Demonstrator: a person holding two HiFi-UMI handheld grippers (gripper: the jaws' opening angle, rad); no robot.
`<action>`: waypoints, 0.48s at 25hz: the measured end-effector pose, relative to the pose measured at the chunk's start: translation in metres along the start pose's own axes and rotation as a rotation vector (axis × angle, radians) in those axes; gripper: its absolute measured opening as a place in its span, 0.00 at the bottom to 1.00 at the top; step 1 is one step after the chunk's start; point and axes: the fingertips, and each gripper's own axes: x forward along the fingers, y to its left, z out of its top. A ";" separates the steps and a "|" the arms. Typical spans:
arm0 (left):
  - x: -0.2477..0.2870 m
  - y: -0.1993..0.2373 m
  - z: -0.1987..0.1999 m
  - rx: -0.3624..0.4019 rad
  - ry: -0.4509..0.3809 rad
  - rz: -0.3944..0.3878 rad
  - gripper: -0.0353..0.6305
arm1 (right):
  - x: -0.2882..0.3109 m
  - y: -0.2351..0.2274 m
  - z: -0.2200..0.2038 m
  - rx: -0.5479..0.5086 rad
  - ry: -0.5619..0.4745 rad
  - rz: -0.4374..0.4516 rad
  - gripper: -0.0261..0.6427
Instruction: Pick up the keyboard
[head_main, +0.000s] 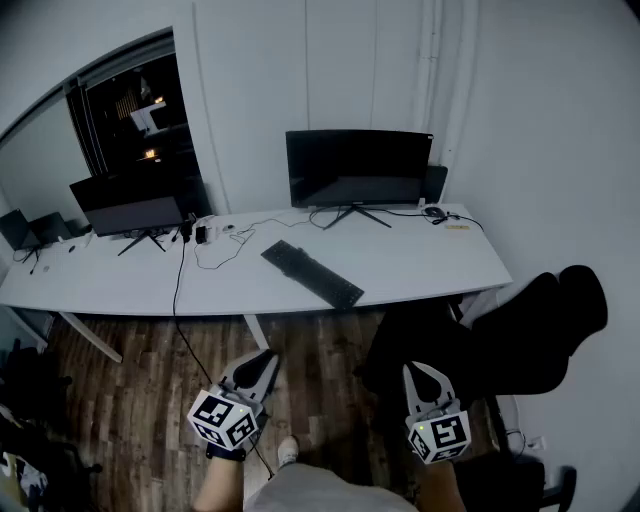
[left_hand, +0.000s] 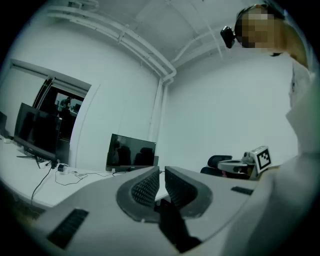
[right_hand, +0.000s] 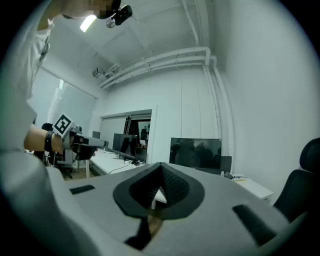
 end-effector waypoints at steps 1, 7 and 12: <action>0.000 -0.001 0.001 -0.002 0.001 -0.001 0.10 | -0.001 -0.001 -0.001 0.004 -0.001 -0.001 0.04; 0.004 -0.011 0.006 0.000 0.006 -0.021 0.10 | -0.005 -0.008 -0.004 0.012 0.002 -0.006 0.04; 0.010 -0.018 0.004 0.026 0.030 -0.041 0.10 | -0.006 -0.007 -0.012 0.024 0.022 0.015 0.04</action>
